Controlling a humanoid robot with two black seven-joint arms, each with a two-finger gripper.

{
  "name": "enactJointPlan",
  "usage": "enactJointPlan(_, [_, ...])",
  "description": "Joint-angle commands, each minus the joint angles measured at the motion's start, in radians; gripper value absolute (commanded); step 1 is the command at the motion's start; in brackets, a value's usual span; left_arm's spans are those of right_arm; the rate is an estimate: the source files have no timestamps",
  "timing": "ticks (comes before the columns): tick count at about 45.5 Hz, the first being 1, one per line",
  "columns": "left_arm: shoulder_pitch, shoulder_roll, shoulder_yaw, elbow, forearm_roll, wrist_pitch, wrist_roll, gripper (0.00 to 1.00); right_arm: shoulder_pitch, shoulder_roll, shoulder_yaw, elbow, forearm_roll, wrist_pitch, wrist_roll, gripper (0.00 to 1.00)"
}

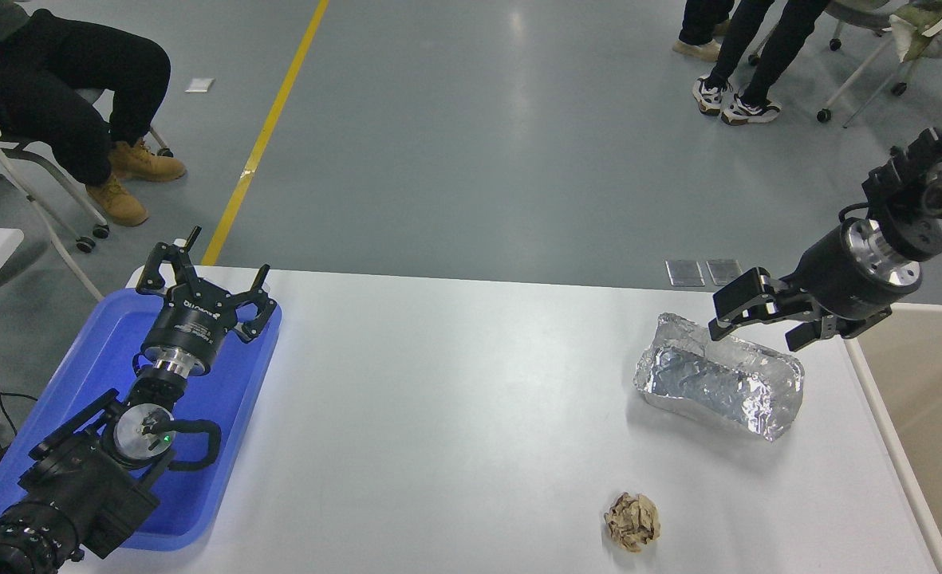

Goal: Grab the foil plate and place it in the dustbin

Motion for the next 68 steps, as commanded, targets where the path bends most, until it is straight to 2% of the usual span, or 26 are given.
enactJointPlan(1, [0.0,0.0,0.0,0.0,0.0,0.0,0.0,1.0,-0.025,-0.005,0.003,-0.028,0.002,0.0,0.001,1.0])
enactJointPlan(17, [0.0,0.0,0.0,0.0,0.0,0.0,0.0,1.0,-0.101,-0.008,-0.014,-0.152,0.016,0.004,0.001,1.0])
enactJointPlan(36, [0.0,0.0,0.0,0.0,0.0,0.0,0.0,1.0,-0.351,-0.006,0.029,-0.448,0.016,-0.011,0.003,1.0])
enactJointPlan(68, [0.0,0.0,0.0,0.0,0.0,0.0,0.0,1.0,-0.808,0.03,0.246,-0.6,0.013,-0.448,0.01,1.0])
